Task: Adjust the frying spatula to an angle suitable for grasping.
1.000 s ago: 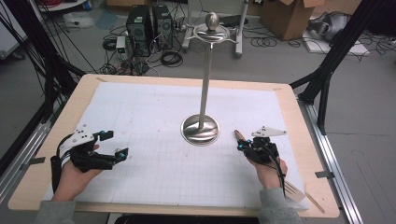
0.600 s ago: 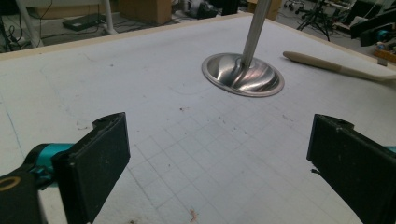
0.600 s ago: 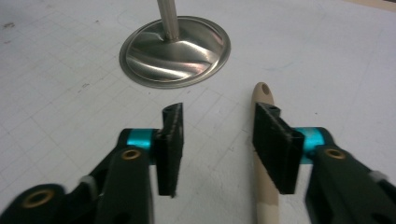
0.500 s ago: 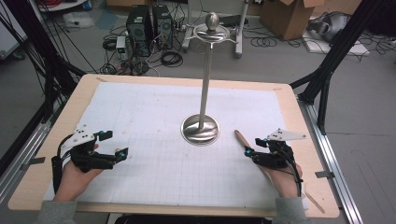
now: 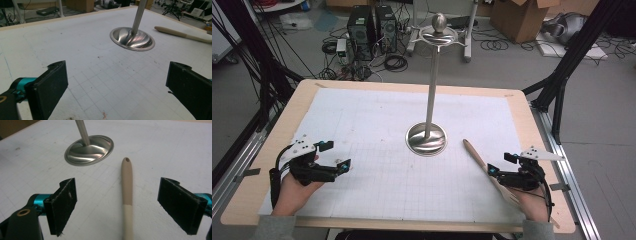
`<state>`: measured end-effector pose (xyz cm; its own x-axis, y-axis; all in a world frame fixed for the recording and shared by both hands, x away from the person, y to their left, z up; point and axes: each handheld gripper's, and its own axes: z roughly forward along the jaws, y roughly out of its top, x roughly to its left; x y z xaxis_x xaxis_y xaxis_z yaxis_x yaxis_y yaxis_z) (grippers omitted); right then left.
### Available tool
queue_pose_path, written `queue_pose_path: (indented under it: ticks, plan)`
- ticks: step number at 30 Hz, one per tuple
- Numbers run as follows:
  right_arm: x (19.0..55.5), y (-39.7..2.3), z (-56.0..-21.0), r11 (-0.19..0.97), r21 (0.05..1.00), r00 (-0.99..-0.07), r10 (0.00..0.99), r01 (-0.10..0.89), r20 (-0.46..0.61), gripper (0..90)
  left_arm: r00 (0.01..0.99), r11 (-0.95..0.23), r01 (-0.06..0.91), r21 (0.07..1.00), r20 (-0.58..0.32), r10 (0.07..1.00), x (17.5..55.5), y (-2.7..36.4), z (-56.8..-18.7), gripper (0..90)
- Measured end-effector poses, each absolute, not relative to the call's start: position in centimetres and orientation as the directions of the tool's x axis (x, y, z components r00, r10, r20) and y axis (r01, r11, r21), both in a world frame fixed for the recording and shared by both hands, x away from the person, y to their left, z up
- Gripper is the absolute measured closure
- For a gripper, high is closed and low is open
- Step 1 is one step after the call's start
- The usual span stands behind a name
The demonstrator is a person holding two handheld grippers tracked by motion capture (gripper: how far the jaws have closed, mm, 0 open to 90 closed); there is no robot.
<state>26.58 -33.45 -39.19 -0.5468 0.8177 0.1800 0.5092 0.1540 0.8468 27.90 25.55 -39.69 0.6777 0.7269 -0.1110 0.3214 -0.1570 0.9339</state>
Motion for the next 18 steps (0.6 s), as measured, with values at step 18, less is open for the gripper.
queue_pose_path:
  ticks: [18]
  plan:
    - [27.5, -34.1, -40.9, 0.162, 0.826, -0.528, 0.83, 0.539, 0.182, 14.4, 0.677, -0.155, 0.337, 0.929, -0.124, 0.726, 27.9, 25.7, -40.3, 4.5]
